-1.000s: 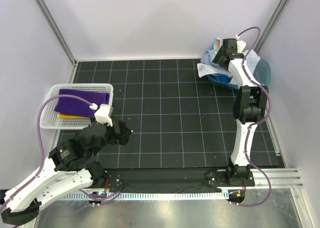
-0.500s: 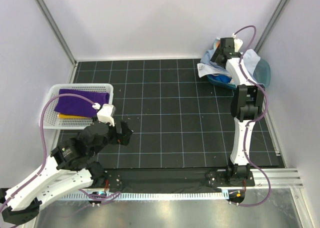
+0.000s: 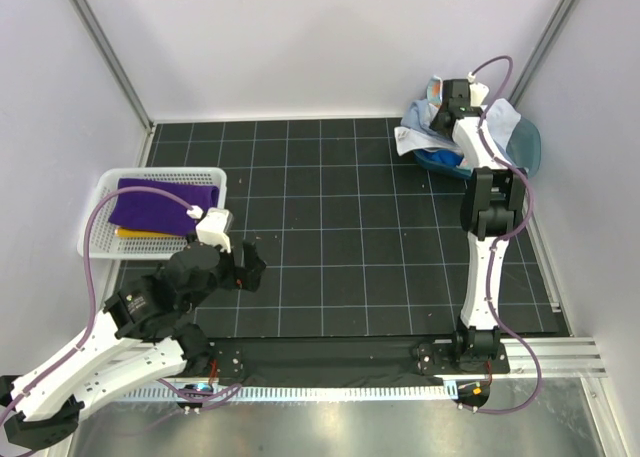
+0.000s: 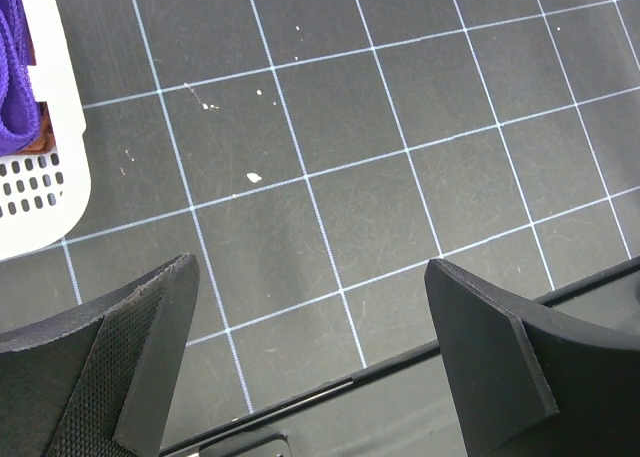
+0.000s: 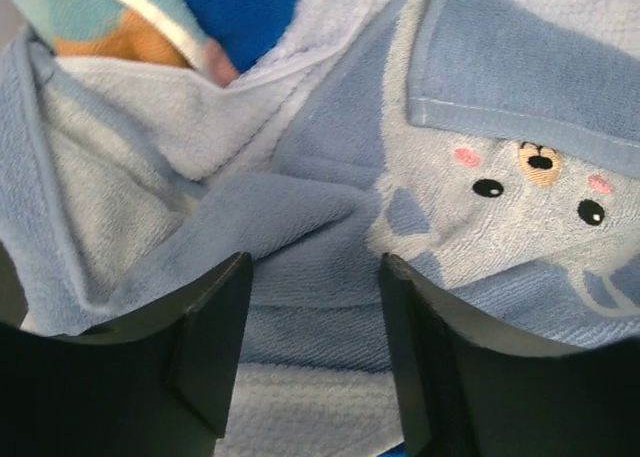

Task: Fold and stack the towels
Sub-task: Grab crumpled towel

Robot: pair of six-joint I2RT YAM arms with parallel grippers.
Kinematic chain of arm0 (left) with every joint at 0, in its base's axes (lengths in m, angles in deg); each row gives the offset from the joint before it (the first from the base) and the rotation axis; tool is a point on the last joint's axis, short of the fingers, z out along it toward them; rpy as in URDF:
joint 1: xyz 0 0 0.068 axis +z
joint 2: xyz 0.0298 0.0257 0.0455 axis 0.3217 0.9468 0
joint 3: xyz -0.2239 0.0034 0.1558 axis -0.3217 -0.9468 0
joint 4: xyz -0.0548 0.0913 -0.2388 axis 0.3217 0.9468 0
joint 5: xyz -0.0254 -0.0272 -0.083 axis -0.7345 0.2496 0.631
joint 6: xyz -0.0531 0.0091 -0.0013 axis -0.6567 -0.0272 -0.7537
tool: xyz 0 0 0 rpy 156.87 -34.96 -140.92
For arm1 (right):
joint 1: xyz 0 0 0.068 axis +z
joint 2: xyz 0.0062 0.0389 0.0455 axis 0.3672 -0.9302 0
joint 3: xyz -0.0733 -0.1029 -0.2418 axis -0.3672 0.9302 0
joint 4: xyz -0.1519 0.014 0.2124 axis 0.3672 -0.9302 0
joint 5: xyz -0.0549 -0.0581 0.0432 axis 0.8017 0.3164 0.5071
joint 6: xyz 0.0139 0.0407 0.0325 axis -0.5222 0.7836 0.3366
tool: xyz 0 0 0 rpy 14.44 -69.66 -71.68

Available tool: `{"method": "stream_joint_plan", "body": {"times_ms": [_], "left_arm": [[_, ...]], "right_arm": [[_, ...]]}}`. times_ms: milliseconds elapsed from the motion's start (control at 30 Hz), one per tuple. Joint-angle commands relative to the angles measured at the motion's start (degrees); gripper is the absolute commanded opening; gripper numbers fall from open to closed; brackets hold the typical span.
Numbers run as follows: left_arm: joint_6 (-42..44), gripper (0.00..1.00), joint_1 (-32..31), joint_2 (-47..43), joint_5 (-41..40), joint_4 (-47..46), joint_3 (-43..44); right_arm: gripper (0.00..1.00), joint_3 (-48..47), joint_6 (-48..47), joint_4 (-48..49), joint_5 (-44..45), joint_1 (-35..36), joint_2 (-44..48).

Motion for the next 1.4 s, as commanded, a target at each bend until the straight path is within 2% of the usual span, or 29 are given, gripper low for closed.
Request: {"method": "stream_joint_plan", "body": {"times_ms": [0, 33, 167, 233, 333, 500, 900, 1367], "left_arm": [[0.5, 1.00, -0.1, -0.1, 0.0, -1.7, 0.1], [0.5, 0.99, -0.1, 0.0, 0.1, -1.6, 0.1], [0.6, 1.00, 0.0, 0.3, 0.0, -1.6, 0.1], [0.6, 1.00, 0.0, 0.4, 0.0, -1.6, 0.1], [0.6, 1.00, 0.0, 0.7, -0.2, -1.6, 0.2], [0.6, 0.99, 0.0, 0.8, -0.4, -1.6, 0.2], [0.5, 1.00, 0.0, 1.3, -0.8, -1.4, 0.2], [0.5, 1.00, 0.0, 1.4, -0.8, -1.4, 0.2]], "right_arm": [[0.59, -2.0, 0.5, 1.5, -0.3, -1.7, 0.2], [0.49, -2.0, 0.5, 1.6, -0.4, -1.7, 0.2], [0.35, -3.7, -0.3, 1.1, -1.5, -2.0, -0.5], [0.23, -4.6, -0.6, 0.6, -1.5, -2.1, -0.8], [0.13, -5.1, -0.9, 1.1, -2.0, -2.3, 0.1], [0.04, -7.2, -1.3, 0.4, -2.7, -2.3, 1.3], [0.01, -7.0, -3.8, 1.6, -1.3, -2.3, 8.1], [0.01, -8.2, -4.4, 3.1, -4.6, -2.1, 14.1]]}}
